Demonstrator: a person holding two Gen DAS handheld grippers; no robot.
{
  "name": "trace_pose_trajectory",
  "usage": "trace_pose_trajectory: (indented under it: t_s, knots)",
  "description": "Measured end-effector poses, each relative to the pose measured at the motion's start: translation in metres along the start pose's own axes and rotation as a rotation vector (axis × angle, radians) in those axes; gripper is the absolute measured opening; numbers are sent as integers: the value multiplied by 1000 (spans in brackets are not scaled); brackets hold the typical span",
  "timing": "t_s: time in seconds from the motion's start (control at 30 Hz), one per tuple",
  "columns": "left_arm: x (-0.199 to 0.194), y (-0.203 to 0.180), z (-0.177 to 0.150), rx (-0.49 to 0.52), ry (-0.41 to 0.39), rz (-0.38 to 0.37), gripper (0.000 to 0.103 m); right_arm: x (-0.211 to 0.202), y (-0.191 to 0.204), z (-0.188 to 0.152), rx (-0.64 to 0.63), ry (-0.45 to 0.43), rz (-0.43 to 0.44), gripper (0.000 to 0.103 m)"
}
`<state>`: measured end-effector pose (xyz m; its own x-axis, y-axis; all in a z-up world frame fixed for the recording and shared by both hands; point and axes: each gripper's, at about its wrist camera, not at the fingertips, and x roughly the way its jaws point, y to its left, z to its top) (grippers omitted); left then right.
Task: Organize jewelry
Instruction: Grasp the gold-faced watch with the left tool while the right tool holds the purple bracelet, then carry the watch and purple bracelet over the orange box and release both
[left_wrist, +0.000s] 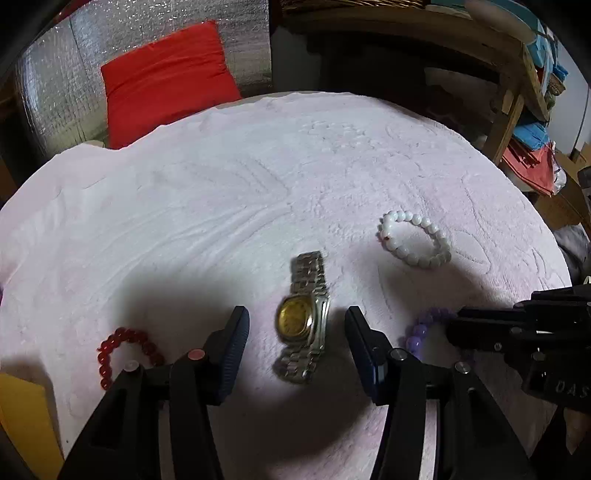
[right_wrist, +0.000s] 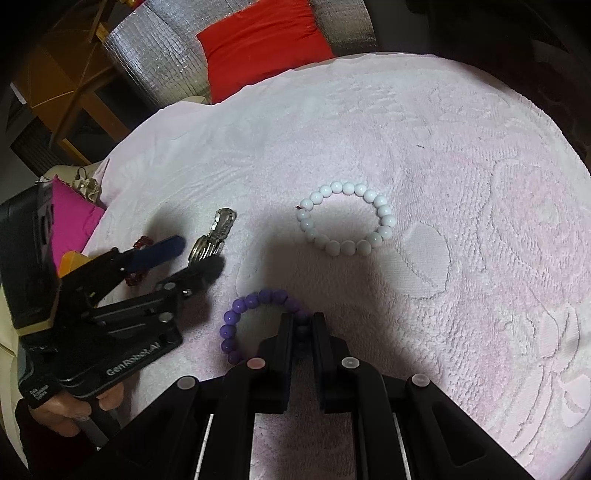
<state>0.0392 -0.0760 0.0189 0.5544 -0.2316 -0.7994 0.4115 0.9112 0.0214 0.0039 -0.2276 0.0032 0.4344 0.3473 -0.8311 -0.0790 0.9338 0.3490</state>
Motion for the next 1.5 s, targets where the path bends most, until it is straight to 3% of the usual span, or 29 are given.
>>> trace_pose_trajectory:
  t_s: [0.03, 0.13, 0.37, 0.7, 1.0, 1.27, 1.5]
  knots:
    - [1, 0, 0, -8, -2, -6, 51, 0, 0, 0, -1, 0, 1, 11]
    - [1, 1, 1, -30, -16, -22, 25, -1, -1, -1, -5, -1, 2, 11]
    - [-4, 5, 2, -89, -28, -29, 16, -4, 1, -1, -5, -12, 6, 11]
    - [-41, 29, -5, -177, -91, -30, 14, -21, 15, 1, -37, -95, 43, 11]
    - [-101, 43, -16, -236, -204, -27, 14, -33, 51, -1, -84, -176, 100, 11]
    - [-164, 66, -36, -324, -301, 45, 14, -41, 99, -7, -137, -231, 166, 11]
    - [-235, 112, -85, -454, -396, 158, 14, -52, 154, -10, -183, -271, 265, 11]
